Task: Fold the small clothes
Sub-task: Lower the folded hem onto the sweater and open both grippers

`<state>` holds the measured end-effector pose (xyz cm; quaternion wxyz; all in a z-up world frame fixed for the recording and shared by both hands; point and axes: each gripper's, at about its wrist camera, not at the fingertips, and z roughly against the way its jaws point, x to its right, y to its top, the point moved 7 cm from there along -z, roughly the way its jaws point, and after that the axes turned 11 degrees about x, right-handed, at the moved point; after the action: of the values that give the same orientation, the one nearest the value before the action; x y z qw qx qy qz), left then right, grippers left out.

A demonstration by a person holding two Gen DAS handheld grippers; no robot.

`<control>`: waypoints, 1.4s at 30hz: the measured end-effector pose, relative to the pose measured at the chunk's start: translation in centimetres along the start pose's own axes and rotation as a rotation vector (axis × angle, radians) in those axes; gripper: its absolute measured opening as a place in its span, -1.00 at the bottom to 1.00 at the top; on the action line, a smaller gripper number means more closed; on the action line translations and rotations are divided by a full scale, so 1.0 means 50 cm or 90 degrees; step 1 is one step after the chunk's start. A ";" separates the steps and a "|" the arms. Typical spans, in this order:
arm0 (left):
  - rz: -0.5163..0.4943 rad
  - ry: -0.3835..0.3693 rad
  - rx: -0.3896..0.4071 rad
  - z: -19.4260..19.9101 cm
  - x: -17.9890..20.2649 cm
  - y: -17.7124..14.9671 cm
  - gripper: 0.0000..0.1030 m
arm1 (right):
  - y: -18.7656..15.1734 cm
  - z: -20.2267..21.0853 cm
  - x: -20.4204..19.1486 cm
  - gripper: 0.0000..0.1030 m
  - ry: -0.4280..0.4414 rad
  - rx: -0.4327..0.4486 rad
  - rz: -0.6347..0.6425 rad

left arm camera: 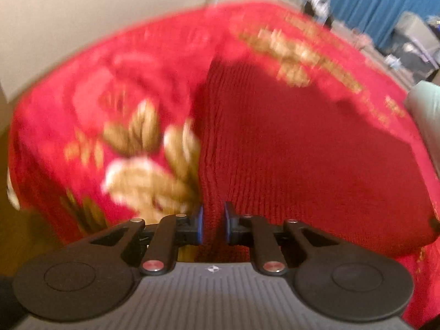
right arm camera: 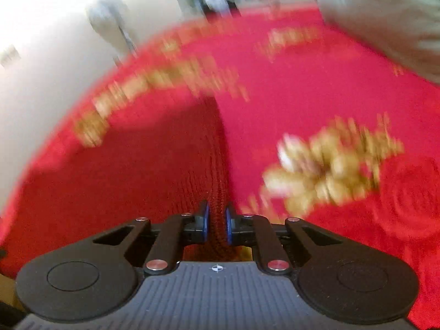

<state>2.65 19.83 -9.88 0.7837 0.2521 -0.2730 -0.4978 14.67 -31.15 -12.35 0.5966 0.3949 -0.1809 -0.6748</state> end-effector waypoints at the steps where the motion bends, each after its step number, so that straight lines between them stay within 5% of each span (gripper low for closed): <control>1: 0.006 0.007 0.003 0.000 -0.003 0.001 -0.49 | -0.001 -0.002 0.000 -0.75 -0.003 -0.001 -0.002; 5: -0.028 0.016 0.123 0.055 0.009 0.044 -0.48 | 0.038 0.042 -0.030 -0.70 -0.007 0.094 0.061; 8: -0.058 -0.038 0.158 0.073 0.049 0.050 -0.48 | 0.051 0.063 -0.050 -0.68 0.020 0.141 0.100; 11: -0.063 -0.089 0.089 0.040 0.081 0.022 -0.48 | 0.029 0.033 -0.061 -0.68 0.057 0.090 0.090; 14: -0.103 -0.053 -0.007 -0.014 0.084 -0.023 -0.48 | -0.005 -0.020 -0.053 -0.68 0.004 0.003 0.138; 18: -0.116 -0.072 0.031 0.007 0.101 -0.010 -0.23 | 0.007 -0.004 -0.071 -0.50 0.013 0.032 0.157; 29: -0.065 -0.114 0.093 0.086 0.125 -0.027 -0.23 | 0.009 0.011 -0.088 -0.30 0.022 0.043 0.163; 38: 0.030 -0.156 0.046 0.099 0.141 -0.095 -0.21 | 0.026 0.025 -0.096 -0.27 0.040 0.056 0.158; 42: 0.056 -0.168 -0.017 0.070 0.145 -0.125 0.19 | 0.029 0.027 -0.100 -0.26 0.044 0.059 0.161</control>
<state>-1.15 10.38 -10.25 0.7655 0.1618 -0.3778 -0.4950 14.48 -27.05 -8.89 0.6640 0.4190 -0.2396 -0.5711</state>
